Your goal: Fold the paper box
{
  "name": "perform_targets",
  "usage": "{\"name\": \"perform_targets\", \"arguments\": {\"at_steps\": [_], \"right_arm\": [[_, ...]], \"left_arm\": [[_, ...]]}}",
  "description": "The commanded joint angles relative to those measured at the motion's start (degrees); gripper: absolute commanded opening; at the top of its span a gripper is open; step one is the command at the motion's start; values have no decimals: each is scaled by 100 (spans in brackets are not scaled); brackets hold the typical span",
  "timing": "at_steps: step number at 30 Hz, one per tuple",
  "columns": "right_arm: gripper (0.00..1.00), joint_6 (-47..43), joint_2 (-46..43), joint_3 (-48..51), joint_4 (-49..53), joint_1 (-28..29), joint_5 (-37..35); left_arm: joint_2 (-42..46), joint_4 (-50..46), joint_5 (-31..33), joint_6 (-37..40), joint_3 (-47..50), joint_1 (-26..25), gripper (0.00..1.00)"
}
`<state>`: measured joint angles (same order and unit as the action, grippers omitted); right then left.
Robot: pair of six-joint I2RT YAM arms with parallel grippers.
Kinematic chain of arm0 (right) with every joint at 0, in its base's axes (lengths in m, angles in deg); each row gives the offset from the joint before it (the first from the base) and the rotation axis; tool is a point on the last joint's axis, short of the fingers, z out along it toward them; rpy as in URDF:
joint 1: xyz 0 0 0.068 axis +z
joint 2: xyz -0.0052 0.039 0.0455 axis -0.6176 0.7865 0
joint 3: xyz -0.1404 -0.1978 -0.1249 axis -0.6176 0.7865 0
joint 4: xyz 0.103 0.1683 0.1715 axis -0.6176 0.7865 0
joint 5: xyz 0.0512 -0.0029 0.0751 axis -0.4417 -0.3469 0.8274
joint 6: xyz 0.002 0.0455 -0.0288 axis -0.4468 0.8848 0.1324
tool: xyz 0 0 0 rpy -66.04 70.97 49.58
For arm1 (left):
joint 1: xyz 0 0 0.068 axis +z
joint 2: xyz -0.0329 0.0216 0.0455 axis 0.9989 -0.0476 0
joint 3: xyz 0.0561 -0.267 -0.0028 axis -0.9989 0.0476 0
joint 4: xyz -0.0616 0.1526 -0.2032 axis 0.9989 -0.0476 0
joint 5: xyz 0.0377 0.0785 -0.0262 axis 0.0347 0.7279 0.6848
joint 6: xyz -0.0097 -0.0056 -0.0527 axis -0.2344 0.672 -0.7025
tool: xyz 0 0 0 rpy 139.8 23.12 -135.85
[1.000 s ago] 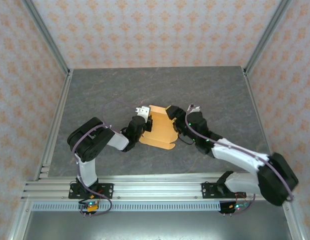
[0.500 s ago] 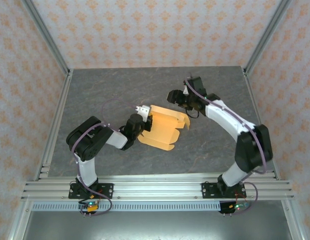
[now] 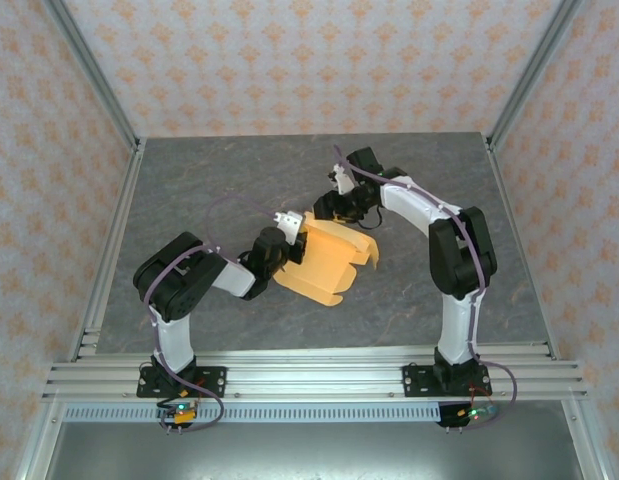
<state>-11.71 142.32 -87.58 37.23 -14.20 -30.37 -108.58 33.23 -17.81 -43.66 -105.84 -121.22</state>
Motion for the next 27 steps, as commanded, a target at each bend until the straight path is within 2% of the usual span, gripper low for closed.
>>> {"name": "perform_targets", "arguments": {"at_steps": [1,9,14,20,22,24,26,27], "right_arm": [[50,-27,241,-107,142,24,216],[42,496,154,228,-130,88,117],[41,602,83,544,-402,116,-118],[41,375,60,584,-341,108,-307],[41,379,86,542,-314,102,-235],[41,403,97,496,-287,108,-181],[41,417,120,476,-279,104,-151],[41,421,123,491,-270,104,-138]], "left_arm": [[-107,65,-33,-73,-155,38,5],[-250,323,257,-374,-133,-4,12],[-179,688,270,-448,79,-50,25],[436,689,172,-174,485,-50,43],[642,806,162,-131,717,-50,46],[887,711,421,-123,921,-57,47],[1128,431,1060,-83,1039,-85,47],[1208,467,1174,-3,1123,-85,48]]}}
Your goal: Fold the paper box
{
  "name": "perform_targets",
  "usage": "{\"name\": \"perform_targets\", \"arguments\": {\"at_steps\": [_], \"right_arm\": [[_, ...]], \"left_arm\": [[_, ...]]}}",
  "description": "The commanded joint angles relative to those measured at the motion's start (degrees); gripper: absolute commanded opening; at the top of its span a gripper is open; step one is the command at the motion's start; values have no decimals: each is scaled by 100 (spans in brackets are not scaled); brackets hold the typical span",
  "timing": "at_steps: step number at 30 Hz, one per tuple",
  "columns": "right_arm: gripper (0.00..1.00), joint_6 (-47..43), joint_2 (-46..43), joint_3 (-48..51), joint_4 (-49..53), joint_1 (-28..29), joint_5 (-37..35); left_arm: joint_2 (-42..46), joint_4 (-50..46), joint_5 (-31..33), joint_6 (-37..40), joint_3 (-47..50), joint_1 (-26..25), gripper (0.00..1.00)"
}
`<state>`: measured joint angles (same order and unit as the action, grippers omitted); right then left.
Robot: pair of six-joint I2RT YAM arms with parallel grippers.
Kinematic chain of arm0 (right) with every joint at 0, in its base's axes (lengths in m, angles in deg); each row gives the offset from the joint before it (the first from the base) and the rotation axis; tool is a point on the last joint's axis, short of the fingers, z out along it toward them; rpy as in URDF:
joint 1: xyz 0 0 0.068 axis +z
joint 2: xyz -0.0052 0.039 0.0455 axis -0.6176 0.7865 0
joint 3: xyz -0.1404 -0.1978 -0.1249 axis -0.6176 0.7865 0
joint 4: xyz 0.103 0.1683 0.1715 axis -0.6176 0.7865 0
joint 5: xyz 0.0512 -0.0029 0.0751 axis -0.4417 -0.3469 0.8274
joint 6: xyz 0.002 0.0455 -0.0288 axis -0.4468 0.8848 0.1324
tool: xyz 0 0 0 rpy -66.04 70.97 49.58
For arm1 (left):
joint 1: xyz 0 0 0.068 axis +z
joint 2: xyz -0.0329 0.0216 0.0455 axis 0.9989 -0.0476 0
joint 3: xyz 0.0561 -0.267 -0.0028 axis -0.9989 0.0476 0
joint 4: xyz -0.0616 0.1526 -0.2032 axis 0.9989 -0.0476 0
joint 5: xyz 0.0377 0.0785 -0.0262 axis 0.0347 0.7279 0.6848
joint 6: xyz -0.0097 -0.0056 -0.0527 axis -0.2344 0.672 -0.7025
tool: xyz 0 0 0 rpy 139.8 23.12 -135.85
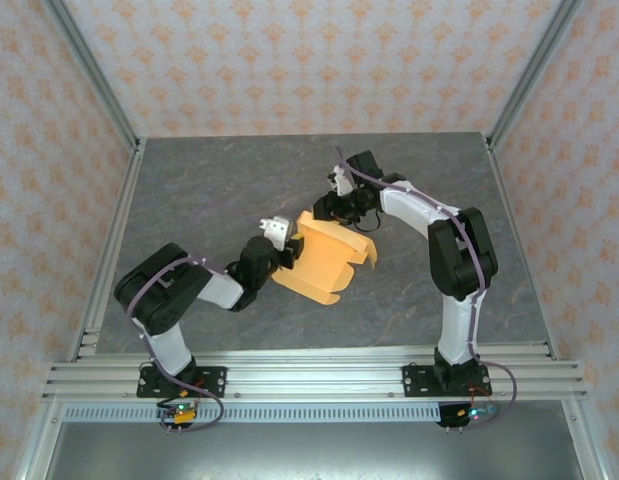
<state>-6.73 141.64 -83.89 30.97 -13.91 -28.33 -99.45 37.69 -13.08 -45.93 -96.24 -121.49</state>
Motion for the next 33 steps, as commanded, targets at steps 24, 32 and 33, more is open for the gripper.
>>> {"name": "perform_targets", "arguments": {"at_steps": [24,32,33], "right_arm": [[41,-1534,400,-366,1512,51,19],[41,-1700,747,-846,1818,-15,118],[41,-1701,770,-901,1849,-16,123]], "left_arm": [[890,-2625,-2016,2242,-741,856,67],[1350,-2782,-2852,2662,-693,989,67],[1373,-2736,-2954,2788,-681,995,66]]}}
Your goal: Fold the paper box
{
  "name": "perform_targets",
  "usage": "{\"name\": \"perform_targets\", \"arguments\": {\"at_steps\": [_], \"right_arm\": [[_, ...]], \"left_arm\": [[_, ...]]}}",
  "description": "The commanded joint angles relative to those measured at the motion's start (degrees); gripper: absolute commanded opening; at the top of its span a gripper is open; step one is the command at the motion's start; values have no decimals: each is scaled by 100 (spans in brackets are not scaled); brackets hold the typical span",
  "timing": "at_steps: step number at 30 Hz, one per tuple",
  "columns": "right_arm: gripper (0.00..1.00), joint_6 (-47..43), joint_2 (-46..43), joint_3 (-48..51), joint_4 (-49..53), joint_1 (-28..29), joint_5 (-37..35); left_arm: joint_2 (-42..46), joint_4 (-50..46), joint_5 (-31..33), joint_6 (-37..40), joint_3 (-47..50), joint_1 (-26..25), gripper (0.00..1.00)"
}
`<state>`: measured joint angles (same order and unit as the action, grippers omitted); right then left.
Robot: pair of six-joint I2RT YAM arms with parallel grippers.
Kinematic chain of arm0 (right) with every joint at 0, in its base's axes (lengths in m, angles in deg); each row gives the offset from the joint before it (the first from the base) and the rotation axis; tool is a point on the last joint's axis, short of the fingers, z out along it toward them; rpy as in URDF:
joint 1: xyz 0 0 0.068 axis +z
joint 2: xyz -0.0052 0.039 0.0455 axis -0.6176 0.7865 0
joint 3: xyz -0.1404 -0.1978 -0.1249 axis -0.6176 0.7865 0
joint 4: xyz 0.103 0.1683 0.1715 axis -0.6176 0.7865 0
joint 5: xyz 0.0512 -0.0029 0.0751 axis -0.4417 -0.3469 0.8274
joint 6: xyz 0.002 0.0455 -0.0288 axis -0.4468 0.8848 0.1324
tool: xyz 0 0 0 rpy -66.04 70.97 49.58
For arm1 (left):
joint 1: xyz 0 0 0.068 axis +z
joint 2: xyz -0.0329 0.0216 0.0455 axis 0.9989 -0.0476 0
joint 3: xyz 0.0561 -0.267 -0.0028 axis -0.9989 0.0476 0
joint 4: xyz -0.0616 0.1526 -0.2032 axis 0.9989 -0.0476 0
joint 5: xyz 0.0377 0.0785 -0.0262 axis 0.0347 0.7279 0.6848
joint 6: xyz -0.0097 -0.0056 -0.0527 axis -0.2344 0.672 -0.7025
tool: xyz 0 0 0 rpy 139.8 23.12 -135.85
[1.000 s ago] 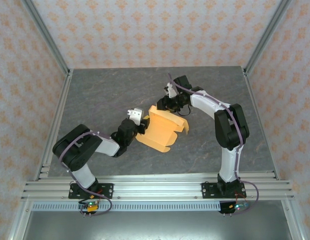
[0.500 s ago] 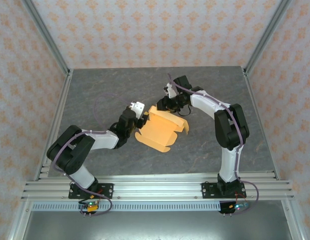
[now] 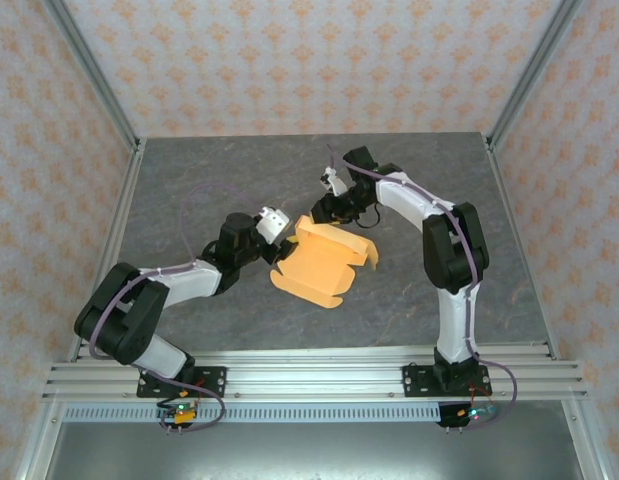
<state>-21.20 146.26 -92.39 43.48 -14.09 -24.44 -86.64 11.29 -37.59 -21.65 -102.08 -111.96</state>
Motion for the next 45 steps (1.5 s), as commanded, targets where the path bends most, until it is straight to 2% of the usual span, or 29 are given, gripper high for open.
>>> {"name": "perform_targets", "arguments": {"at_steps": [1,2,3,6,9,11,13,16,23,33,37,41,45], "right_arm": [[41,-257,328,-78,621,0,-248],[41,-272,355,-101,662,-5,-229],[41,-280,367,-104,684,0,-215],[41,-332,365,-56,704,-6,-200],[41,-360,402,-63,704,1,-165],[41,-377,424,-72,733,2,-165],[41,-395,424,-72,744,2,-173],[41,-413,424,-76,772,-5,-192],[41,-440,464,-120,807,1,-139],[41,-518,528,-178,902,-7,-34],[41,-596,613,-257,1007,-8,-16],[41,-641,626,-275,1042,-8,-24],[41,-667,657,-291,1077,-10,2]], "left_arm": [[140,-35,-640,528,-62,49,66],[236,-48,-801,941,-44,64,66],[356,-462,-796,1466,-113,57,66],[398,-1831,-330,2591,-712,174,67],[45,-3093,-697,3020,-1519,445,68],[-280,-3501,-687,3262,-1926,474,68],[-540,-3127,-567,3378,-1953,474,68],[-761,-2743,-737,3561,-1975,474,69],[-1468,-3177,-1117,4178,-2688,474,66],[-1858,-2557,-1634,4179,-2759,397,64],[-1903,-2702,-2003,4285,-2870,280,63],[-1892,-2852,-1995,4364,-2801,101,63],[-1960,-2525,-2059,4151,-2641,75,62]]}}
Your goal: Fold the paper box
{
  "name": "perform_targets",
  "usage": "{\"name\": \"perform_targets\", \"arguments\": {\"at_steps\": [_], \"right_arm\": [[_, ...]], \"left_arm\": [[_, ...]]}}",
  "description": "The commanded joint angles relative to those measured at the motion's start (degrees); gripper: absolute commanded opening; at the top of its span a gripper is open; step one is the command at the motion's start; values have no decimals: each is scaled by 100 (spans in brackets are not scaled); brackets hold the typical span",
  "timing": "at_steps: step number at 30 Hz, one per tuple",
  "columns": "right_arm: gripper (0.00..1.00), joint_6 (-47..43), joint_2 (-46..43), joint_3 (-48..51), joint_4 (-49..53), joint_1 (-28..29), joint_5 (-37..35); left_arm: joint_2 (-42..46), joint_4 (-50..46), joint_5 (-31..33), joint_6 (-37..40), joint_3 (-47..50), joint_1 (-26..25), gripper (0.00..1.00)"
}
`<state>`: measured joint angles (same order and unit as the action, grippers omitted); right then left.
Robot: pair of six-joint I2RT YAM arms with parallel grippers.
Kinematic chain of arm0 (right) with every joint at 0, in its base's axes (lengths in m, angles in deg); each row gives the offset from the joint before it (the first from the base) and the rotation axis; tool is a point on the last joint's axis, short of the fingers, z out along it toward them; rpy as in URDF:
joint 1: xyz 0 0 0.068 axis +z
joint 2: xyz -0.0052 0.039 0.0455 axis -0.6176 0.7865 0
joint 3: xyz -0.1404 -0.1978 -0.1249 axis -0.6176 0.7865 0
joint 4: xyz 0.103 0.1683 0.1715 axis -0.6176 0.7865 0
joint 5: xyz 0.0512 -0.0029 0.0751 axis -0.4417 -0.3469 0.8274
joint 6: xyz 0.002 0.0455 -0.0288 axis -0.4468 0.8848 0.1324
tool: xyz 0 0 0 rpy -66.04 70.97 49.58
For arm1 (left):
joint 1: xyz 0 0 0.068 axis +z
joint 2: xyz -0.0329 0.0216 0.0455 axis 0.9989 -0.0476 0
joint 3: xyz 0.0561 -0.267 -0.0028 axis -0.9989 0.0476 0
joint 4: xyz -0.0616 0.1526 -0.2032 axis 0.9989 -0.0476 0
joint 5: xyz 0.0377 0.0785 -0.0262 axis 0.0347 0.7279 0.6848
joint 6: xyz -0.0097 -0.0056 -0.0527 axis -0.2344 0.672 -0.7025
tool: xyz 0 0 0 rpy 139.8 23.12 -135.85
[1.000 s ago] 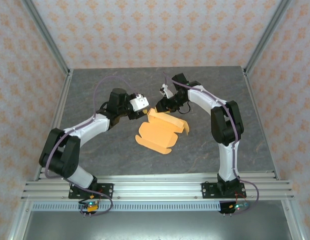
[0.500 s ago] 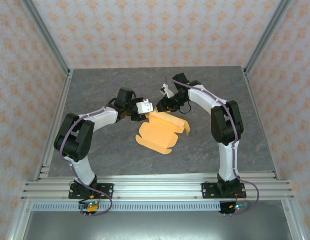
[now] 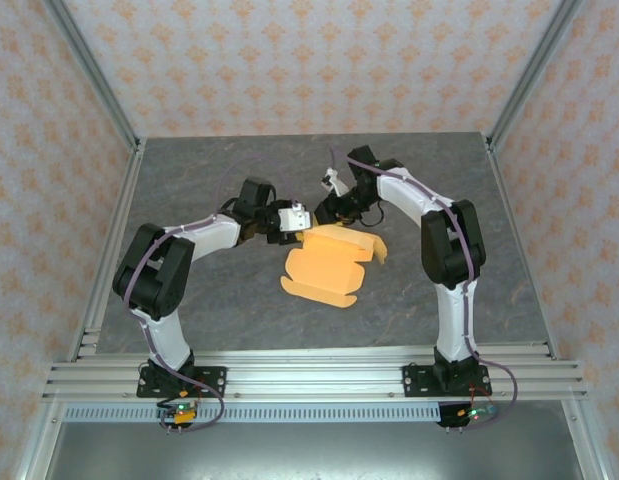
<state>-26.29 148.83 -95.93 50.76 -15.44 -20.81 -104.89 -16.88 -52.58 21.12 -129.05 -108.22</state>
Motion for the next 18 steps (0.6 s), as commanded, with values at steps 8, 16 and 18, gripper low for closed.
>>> {"name": "perform_targets", "arguments": {"at_steps": [8,16,18], "right_arm": [[41,-202,399,106,368,126,-368],[40,-255,401,125,383,126,-400],[40,-255,388,141,384,123,-381]], "left_arm": [[111,329,-510,-288,432,-574,62],[558,988,-269,-711,1249,-532,63],[549,946,-293,-723,1232,-534,63]]}}
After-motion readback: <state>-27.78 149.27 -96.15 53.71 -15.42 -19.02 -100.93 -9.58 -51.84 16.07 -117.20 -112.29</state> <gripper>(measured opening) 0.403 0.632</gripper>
